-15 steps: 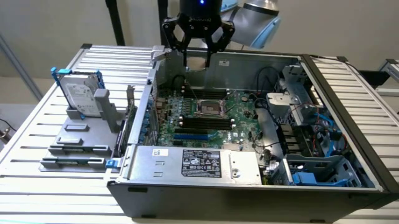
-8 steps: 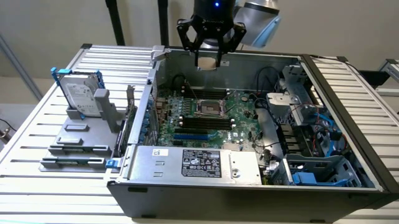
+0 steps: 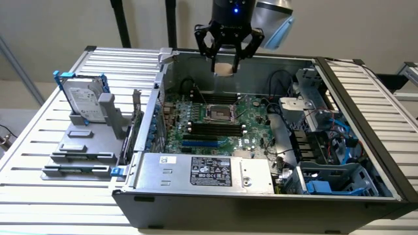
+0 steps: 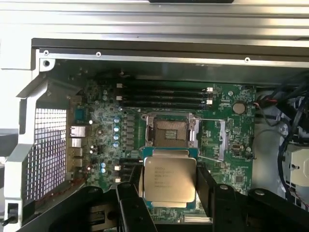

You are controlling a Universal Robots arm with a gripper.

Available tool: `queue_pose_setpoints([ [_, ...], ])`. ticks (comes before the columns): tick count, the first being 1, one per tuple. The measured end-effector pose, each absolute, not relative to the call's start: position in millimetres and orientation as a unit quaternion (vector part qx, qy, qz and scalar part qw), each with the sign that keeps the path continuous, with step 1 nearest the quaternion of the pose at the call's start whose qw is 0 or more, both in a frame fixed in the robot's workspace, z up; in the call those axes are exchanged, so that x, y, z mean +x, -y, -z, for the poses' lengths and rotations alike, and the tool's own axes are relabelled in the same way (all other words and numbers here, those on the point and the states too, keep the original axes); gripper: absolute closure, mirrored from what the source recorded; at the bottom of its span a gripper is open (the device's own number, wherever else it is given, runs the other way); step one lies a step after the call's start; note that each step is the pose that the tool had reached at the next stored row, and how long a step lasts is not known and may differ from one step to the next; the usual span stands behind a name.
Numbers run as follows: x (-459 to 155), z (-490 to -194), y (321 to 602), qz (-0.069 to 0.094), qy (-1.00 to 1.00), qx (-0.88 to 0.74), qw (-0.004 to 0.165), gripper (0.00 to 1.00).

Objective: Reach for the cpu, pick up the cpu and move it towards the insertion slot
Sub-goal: 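Pick up the cpu and move it towards the insertion slot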

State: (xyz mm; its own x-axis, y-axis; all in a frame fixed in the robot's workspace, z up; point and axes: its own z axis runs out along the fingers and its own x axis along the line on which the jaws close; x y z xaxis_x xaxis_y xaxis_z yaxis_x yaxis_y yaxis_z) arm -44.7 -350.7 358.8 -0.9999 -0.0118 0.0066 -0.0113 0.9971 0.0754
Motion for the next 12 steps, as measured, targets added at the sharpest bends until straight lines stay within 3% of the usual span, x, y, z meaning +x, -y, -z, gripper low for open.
queue_pose_setpoints([
  [12, -41.1, -355.2, 341.5, 0.035, 0.999, 0.005, 0.006, 0.46],
])
